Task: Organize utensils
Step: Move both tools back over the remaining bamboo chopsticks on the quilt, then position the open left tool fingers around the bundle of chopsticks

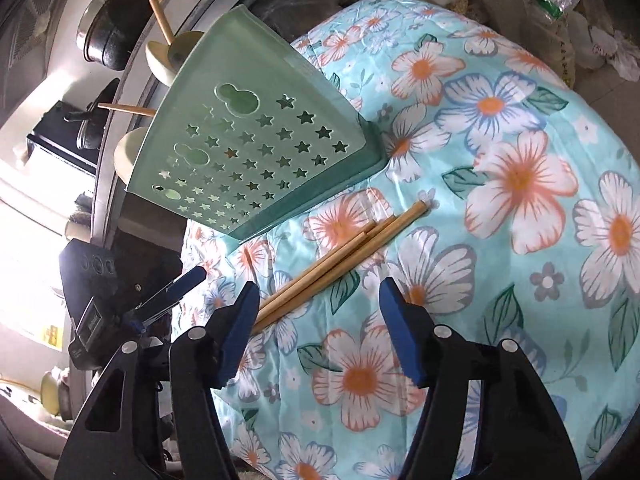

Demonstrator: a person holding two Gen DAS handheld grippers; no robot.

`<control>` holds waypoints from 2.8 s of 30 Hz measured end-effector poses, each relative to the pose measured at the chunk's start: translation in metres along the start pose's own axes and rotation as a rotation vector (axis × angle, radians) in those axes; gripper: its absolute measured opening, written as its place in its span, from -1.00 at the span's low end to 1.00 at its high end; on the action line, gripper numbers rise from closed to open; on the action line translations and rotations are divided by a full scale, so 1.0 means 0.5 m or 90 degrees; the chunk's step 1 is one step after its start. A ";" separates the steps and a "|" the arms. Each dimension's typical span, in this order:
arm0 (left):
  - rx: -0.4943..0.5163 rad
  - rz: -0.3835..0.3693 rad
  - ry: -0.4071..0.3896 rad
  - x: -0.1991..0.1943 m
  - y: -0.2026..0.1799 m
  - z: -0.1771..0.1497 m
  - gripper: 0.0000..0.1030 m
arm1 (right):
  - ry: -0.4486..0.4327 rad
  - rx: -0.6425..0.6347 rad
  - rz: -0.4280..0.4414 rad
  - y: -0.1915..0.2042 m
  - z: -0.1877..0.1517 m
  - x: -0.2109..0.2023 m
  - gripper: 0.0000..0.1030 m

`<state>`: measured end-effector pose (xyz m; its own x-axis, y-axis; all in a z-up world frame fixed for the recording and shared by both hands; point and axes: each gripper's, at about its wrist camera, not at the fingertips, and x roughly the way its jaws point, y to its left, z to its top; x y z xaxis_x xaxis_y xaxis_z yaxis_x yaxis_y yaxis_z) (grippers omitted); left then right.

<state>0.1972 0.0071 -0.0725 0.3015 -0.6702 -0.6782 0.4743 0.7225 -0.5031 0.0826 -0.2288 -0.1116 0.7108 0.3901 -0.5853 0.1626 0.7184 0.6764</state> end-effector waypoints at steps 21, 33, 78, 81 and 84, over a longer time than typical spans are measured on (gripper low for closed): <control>0.303 0.060 0.010 0.054 -0.142 -0.071 -0.29 | -0.018 0.050 -0.013 -0.047 0.012 -0.020 0.09; 0.367 0.112 0.041 0.106 -0.155 -0.100 -0.64 | -0.016 0.053 -0.012 -0.055 0.011 -0.018 0.09; 0.351 0.089 0.049 0.111 -0.150 -0.104 -0.63 | -0.039 0.079 -0.027 -0.072 0.010 -0.034 0.01; 0.347 0.094 0.043 0.111 -0.146 -0.102 -0.62 | -0.039 0.080 -0.028 -0.074 0.007 -0.032 0.01; 0.343 0.097 0.039 0.111 -0.144 -0.101 -0.62 | -0.039 0.080 -0.028 -0.074 0.007 -0.032 0.01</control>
<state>0.1379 -0.0736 -0.1009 0.3593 -0.5421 -0.7596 0.7891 0.6110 -0.0628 0.0676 -0.2637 -0.1258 0.7407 0.3215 -0.5898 0.2761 0.6547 0.7036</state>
